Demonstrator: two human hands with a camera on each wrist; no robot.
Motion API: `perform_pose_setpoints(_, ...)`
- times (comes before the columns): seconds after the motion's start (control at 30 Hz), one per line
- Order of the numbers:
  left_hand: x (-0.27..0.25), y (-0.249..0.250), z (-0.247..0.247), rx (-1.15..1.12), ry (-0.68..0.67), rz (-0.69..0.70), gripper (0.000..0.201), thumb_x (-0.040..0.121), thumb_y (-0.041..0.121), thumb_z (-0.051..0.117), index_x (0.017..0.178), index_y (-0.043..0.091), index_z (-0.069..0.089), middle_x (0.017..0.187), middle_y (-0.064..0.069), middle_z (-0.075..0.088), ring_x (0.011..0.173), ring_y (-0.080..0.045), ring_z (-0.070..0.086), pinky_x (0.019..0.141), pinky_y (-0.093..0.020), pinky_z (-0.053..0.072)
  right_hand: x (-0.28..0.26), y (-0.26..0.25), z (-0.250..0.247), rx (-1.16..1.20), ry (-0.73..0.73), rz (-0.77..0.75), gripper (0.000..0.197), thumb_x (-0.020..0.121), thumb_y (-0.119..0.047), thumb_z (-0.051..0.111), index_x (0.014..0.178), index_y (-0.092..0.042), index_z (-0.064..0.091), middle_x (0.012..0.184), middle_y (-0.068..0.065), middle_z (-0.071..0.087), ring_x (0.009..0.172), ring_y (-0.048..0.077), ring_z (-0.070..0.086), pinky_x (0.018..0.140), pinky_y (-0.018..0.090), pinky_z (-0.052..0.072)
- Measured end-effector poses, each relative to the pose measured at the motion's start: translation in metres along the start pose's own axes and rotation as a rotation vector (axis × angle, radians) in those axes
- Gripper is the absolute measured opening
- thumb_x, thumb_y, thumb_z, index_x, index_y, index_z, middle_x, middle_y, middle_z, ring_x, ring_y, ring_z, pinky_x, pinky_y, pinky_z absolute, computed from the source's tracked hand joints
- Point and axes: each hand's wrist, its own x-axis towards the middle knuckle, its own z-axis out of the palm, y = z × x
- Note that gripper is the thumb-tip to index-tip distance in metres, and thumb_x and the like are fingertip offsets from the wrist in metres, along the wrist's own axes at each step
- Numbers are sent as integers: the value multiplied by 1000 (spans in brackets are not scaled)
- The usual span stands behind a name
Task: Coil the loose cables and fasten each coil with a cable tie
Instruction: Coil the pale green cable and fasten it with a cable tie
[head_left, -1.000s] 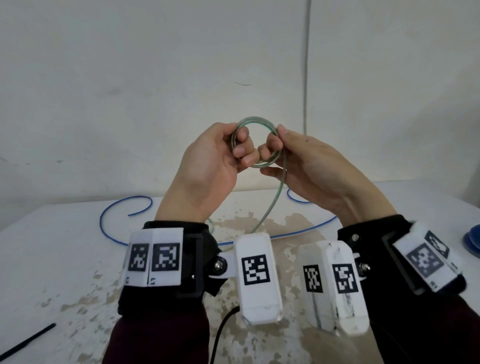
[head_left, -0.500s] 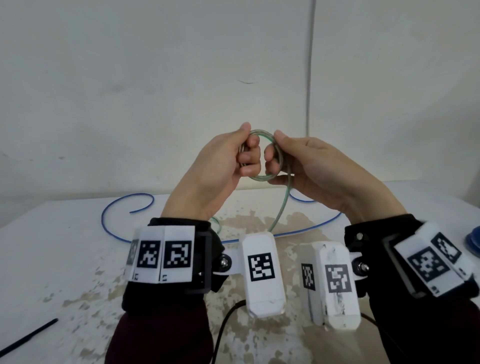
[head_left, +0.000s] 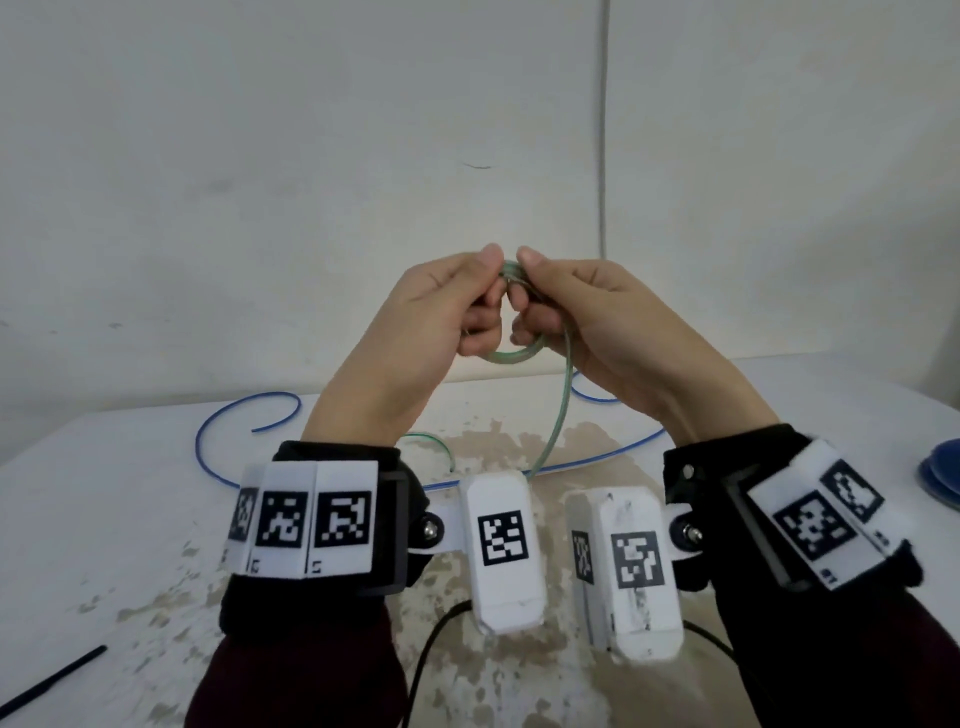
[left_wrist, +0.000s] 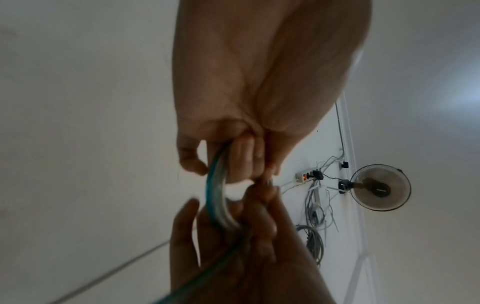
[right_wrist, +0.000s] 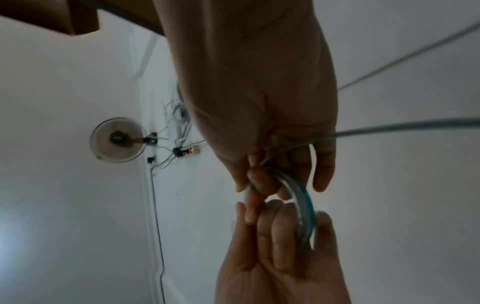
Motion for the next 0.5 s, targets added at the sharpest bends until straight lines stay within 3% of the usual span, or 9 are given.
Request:
perform_pose_setpoints(0.07,2,-2,1,-49,81,58,37,103,24,36,68,11,41,54,4,38,53,-21,22,57,-26,22,-1,-3,3,146,-27,21,40,102,-26,37,74,-8,60,52,-1,47,61,15,51,73,21,52)
perform_pose_setpoints(0.13,3,-3,1,-105,104,30,38,102,26,39,67,10,41,50,5,32,55,-25,22,54,-23,25,-2,-4,4,204,-55,44,40,102,-24,35,74,-8,58,52,0,41,61,15,49,72,20,52)
perform_pose_setpoints(0.27,-1,-3,4,-76,-69,-114,40,101,26,38,64,10,38,47,2,45,43,-11,28,46,-18,29,-2,-3,3,14,-50,77,52,102,-25,37,55,-16,58,54,2,25,52,14,33,56,15,41)
perform_pose_setpoints(0.3,-2,-3,5,-56,-67,-104,43,101,23,38,61,9,39,51,-6,45,44,-10,25,46,-18,27,-3,-4,4,-20,-43,85,55,102,-24,37,53,-18,59,53,1,25,52,14,32,54,15,40)
perform_pose_setpoints(0.33,-2,-3,4,-44,-43,-75,47,101,22,39,56,11,44,59,-19,39,46,-12,24,46,-17,26,-2,-5,4,-27,-35,89,53,103,-24,35,56,-16,59,50,-1,26,52,14,33,55,17,40)
perform_pose_setpoints(0.37,-1,-4,4,-42,-4,-40,50,101,23,40,52,16,48,65,-21,32,48,-20,23,47,-18,26,-2,-7,4,-7,-28,90,49,103,-23,34,62,-13,58,49,-2,29,52,14,36,57,18,41)
perform_pose_setpoints(0.43,2,-7,3,-82,82,5,50,100,26,43,52,19,46,73,-20,21,55,-33,24,54,-23,30,-2,-8,3,61,-24,95,43,103,-22,32,72,-8,58,50,-1,39,55,15,46,63,21,48)
perform_pose_setpoints(0.5,3,-6,2,-147,87,-17,44,101,27,42,59,14,37,69,-16,20,56,-31,20,56,-26,24,-3,-8,1,93,-56,93,40,103,-22,32,76,-8,57,52,-1,41,59,15,49,65,20,50)
